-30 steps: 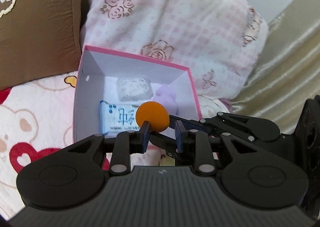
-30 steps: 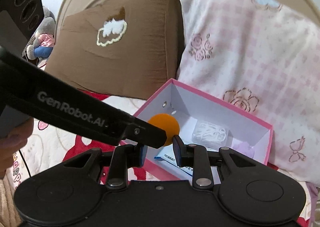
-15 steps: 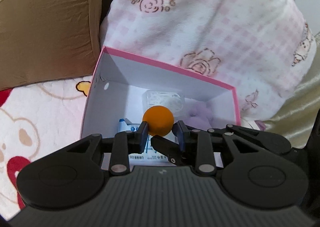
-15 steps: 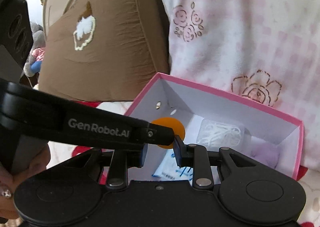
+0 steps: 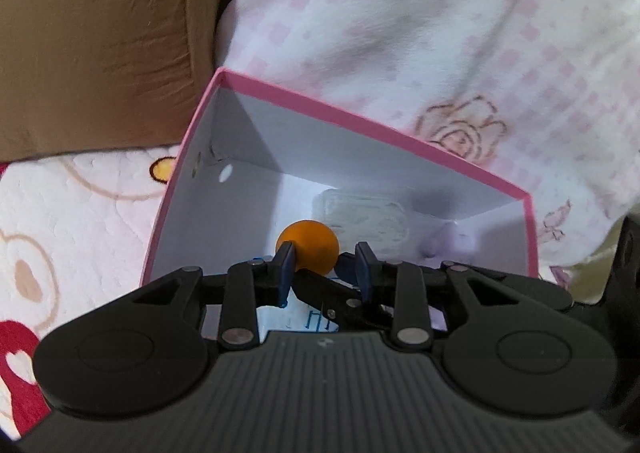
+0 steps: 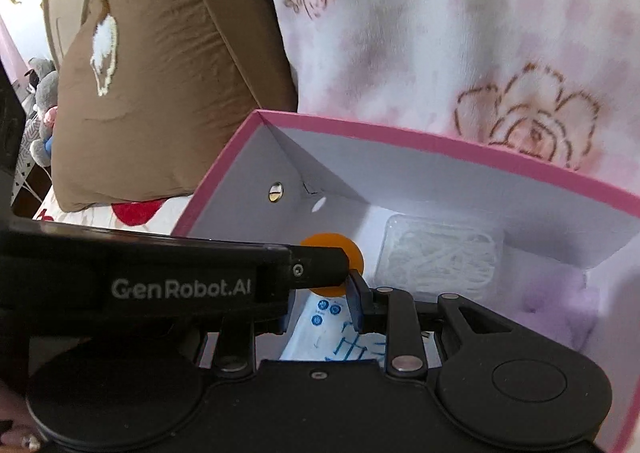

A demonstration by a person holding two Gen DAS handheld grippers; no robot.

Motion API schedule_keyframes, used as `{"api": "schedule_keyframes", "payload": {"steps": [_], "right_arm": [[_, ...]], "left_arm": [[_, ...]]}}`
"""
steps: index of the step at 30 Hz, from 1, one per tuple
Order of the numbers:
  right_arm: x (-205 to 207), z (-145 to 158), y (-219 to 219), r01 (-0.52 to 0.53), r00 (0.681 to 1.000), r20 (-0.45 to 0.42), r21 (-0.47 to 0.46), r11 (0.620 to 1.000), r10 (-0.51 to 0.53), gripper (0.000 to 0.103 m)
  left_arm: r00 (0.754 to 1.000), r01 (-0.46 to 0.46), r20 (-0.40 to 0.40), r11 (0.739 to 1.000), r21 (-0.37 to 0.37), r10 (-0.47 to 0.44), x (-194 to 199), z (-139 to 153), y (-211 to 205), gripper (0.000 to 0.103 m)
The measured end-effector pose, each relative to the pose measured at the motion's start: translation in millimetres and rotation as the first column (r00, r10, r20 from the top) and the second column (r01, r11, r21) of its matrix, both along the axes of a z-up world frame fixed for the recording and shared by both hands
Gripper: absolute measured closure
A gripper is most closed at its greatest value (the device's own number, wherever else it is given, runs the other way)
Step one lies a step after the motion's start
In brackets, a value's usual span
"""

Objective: Organize objects
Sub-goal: 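Lower the sponge into the pink box and open the left gripper, then withdraw the left gripper and move it to the white medicine box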

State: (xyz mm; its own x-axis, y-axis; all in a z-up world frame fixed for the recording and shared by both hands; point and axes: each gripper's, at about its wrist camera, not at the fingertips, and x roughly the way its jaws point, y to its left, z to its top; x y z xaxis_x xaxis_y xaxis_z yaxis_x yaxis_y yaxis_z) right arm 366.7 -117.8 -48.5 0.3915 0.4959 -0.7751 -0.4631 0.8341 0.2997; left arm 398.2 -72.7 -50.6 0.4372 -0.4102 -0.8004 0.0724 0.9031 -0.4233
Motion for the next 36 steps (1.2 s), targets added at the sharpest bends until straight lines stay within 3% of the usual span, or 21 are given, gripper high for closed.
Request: {"api": "schedule_keyframes", "payload": {"steps": [3, 7, 16, 20, 27, 33, 36], "right_arm": [[6, -7, 3, -0.006, 1.0, -0.002, -0.006, 1.0, 0.006, 0.071], [13, -18, -4, 0.018, 0.997, -0.073, 0.017, 1.0, -0.017, 0.071], [5, -25, -5, 0.011, 0.998, -0.057, -0.026, 1.0, -0.013, 0.071], [-8, -12, -12, 0.008, 1.0, -0.005, -0.033, 0.999, -0.008, 0.07], [-37, 5, -22, -0.025, 0.998, 0.059, -0.018, 1.0, 0.026, 0.067], [-53, 14, -19, -0.012, 0.999, 0.038, -0.031, 0.999, 0.013, 0.067], [-75, 31, -21, -0.017, 0.998, 0.062, -0.001, 1.0, 0.017, 0.066]], "left_arm": [[1.0, -0.018, -0.018, 1.0, -0.008, 0.018, 4, -9, 1, 0.074], [0.999, -0.014, -0.034, 1.0, -0.027, 0.013, 2, -19, -1, 0.074], [1.0, -0.006, -0.018, 0.999, -0.051, 0.006, -7, -25, -2, 0.073], [1.0, 0.004, 0.019, 0.999, -0.037, -0.003, -15, -12, 3, 0.073], [0.995, 0.059, 0.078, 0.997, 0.055, -0.063, -40, 11, 4, 0.073], [0.998, 0.053, 0.031, 0.999, 0.01, -0.053, -72, 28, 26, 0.073], [0.995, 0.077, 0.055, 0.996, 0.042, -0.079, -91, 50, 33, 0.073]]}}
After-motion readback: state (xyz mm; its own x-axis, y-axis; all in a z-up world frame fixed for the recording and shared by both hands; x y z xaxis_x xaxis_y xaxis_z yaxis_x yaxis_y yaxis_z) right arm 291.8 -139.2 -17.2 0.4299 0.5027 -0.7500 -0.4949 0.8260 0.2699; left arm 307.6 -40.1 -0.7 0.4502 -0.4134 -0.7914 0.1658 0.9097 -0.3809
